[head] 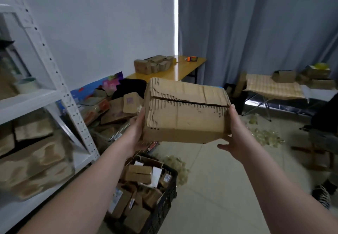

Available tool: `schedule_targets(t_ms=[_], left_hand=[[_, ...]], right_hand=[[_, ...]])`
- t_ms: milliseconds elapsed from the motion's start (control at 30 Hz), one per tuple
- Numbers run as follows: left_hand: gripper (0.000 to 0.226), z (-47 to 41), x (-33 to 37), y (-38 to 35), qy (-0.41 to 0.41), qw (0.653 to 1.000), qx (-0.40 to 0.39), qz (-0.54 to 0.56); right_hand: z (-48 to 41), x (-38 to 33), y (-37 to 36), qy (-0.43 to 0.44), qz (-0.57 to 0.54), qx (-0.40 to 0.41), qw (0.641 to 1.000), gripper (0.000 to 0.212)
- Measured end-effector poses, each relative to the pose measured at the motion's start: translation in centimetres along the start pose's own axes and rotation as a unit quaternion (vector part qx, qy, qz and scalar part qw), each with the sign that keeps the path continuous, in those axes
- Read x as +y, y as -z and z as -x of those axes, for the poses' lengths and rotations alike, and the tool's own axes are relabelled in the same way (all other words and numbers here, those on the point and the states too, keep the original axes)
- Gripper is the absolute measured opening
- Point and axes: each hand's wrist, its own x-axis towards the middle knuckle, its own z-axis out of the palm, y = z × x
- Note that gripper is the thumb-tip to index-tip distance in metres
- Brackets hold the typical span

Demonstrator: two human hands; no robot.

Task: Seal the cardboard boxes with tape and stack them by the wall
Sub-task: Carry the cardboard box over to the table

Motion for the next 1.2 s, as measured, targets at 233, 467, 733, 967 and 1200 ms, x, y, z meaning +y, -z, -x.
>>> schedule_targets(t_ms=[233, 467, 733, 967, 1200], left_hand=[[0.063, -11.1, 2.1, -5.0, 0.018, 1.0, 0.018, 0.003], [0.039, -23.4, 5.3, -14.7, 0.037, 0.998, 0.048, 0.001], [0.053, -35.4, 11.0, -24.3, 0.07, 0.994, 0.074, 0.037], [0.055, -43.2, 14.6, -27.8, 0.051, 0.991, 0.103, 0.067], [0.052, -54.2, 17.1, -31.0, 0.055, 0.983, 0.142, 0.102]], right_hand=[[-12.6, -3.3, 1.8, 0.003, -0.004, -0.028, 1.0, 0.083], [-27.8, -8.5, 6.2, 0.001, 0.009, -0.052, 0.999, 0.071], [-42.5, -16.1, 10.6, 0.013, 0.049, -0.107, 0.993, 0.041], [-52.9, -19.2, 11.3, -0.009, 0.041, -0.133, 0.99, 0.051], [-63.8, -21.4, 11.3, 0.026, 0.069, -0.139, 0.988, 0.03]])
